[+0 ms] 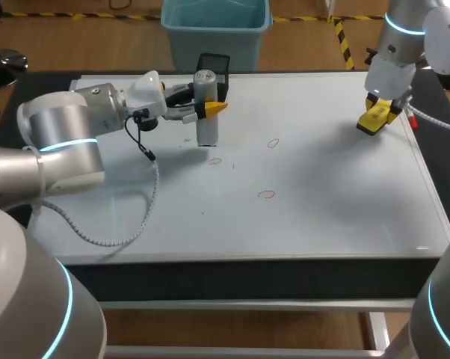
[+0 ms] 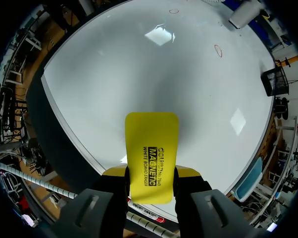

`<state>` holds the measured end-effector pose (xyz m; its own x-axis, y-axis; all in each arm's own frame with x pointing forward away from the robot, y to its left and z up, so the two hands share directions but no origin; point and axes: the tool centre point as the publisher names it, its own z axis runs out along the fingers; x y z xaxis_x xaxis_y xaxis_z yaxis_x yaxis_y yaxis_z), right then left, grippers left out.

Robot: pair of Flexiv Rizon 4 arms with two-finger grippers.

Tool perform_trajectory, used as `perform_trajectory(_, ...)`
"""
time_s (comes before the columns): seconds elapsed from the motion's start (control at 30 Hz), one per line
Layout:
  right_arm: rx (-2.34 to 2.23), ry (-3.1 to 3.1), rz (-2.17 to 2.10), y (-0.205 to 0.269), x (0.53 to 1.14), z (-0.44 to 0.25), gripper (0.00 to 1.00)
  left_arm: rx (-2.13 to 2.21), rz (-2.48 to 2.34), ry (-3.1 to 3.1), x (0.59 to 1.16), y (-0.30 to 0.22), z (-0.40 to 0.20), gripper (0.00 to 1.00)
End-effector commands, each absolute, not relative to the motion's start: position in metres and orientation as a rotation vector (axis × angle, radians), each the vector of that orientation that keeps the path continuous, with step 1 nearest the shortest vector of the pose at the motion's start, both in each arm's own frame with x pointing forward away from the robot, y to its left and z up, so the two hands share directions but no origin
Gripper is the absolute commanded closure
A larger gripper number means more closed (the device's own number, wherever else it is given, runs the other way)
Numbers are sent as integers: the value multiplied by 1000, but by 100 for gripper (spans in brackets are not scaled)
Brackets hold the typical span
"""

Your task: Pick up the inspection probe, press it on each red-marked spot on the whiteboard one by one, put down the probe, pick up the eraser, and wipe off all the red marks.

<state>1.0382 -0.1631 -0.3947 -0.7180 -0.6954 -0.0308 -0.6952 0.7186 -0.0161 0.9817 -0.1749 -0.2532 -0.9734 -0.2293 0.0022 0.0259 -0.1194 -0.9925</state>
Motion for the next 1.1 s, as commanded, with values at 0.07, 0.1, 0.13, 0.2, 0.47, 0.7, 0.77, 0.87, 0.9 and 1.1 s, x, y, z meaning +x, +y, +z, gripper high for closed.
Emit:
perform_trajectory(0.07, -1168, 2881, -9, -164, 1038, -394, 100, -273, -2177, 1984, 980, -157, -248, 100)
perform_trajectory(0.1, -1168, 2881, -9, -164, 1038, -394, 100, -274, -2176, 1984, 981, -153, -248, 100)
perform_trajectory(0.13, -1168, 2881, -9, -164, 1038, -394, 100, -278, -2170, 1981, 982, -149, -247, 100)
perform_trajectory(0.2, -1168, 2881, -9, -164, 1038, -394, 100, -300, -2150, 1975, 987, -138, -246, 100)
perform_trajectory(0.47, -1168, 2881, -9, -164, 1038, -394, 100, -340, -2070, 1958, 998, -93, -236, 100)
perform_trajectory(0.7, -1168, 2881, -9, -164, 1038, -394, 100, -397, -2036, 1933, 1009, -54, -242, 100)
perform_trajectory(0.77, -1168, 2881, -9, -164, 1038, -394, 100, -409, -2025, 1933, 1011, -45, -244, 100)
perform_trajectory(0.87, -1168, 2881, -9, -164, 1038, -394, 100, -409, -2025, 1906, 1013, -33, -244, 100)
perform_trajectory(0.9, -1168, 2881, -9, -164, 1038, -394, 100, -409, -2038, 1880, 1014, -28, -245, 100)
perform_trajectory(1.1, -1168, 2881, -9, -164, 1038, -394, 100, -427, -2031, 1855, 1015, -14, -250, 100)
